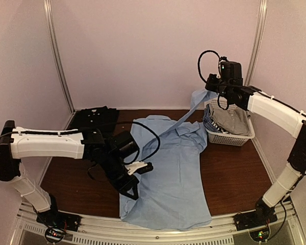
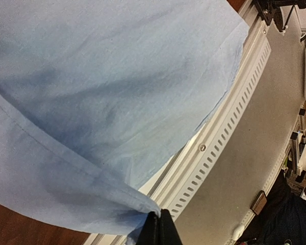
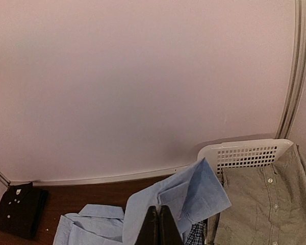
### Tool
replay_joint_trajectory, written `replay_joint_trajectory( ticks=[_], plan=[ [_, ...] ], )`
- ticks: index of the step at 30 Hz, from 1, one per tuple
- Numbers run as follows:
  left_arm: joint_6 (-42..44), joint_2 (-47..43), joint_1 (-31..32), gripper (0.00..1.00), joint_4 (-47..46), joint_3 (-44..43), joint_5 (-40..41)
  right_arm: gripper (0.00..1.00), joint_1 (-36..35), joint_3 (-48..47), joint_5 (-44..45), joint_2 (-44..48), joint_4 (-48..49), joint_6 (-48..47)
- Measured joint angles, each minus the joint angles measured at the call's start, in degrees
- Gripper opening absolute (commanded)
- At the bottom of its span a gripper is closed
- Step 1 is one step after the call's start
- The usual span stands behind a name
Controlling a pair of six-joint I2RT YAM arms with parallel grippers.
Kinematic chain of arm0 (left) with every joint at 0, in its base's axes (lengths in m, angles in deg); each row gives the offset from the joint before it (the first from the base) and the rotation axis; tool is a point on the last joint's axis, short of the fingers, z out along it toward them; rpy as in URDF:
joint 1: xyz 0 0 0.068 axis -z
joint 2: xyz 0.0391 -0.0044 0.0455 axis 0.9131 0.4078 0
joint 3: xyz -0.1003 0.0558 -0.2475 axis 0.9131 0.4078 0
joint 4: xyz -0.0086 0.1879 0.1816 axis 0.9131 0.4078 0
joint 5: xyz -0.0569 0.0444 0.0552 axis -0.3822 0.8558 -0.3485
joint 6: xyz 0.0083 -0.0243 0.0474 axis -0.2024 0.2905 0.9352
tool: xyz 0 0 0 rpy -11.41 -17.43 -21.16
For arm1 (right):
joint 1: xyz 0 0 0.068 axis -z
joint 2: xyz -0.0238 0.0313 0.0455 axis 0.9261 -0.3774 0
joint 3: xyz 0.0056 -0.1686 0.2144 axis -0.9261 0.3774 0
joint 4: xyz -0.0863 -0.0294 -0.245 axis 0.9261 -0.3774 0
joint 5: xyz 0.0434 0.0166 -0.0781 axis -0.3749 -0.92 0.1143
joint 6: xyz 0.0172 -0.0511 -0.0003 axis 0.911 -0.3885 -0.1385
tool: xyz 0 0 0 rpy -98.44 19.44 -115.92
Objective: Fold and stack the long sleeve shirts
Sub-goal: Fold the flattened shirt at the center of the board.
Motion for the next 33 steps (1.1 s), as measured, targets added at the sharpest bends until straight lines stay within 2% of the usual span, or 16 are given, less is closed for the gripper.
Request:
replay_joint_trajectory(
  ticks=[2,3,4,5,9,14,20,29,33],
  plan=[
    [0.81,0.94,0.0,0.05,-0.57,0.04,-1.31,0.0,0.0,0.59,-0.04,0.11,0.09,-0.02],
    [1.09,1.33,0.0,0.14,-0.72,0.15,-1.62,0.0,0.02,0.68,-0.09,0.11,0.09,-0.02],
    [1.25,1.68,0.0,0.33,-0.87,0.35,-1.77,0.0,0.04,0.74,-0.13,0.11,0.09,-0.02],
    [1.51,1.99,0.0,0.45,-0.92,0.52,-1.92,0.0,0.11,0.79,-0.42,0.11,0.11,-0.04],
    [0.72,2.23,-0.02,0.55,-1.38,0.81,-2.03,0.0,0.11,1.95,-2.6,0.11,1.36,-0.07],
    [-2.01,0.11,-3.52,0.51,-4.09,0.15,-1.95,0.0,0.09,4.7,-8.63,0.11,1.95,-0.35],
    [-3.91,0.37,-15.39,0.46,-9.53,-3.65,2.34,0.0,-0.63,4.85,-15.19,0.07,3.34,-0.57],
    [-4.07,21.0,-23.61,0.42,-19.21,-9.25,5.53,0.0,-3.91,4.92,-24.98,-1.01,5.03,-2.08],
    [-4.13,26.12,-28.02,0.42,-21.38,-11.65,6.14,0.0,-6.56,6.21,-28.92,-1.22,6.1,-3.43]
  ],
)
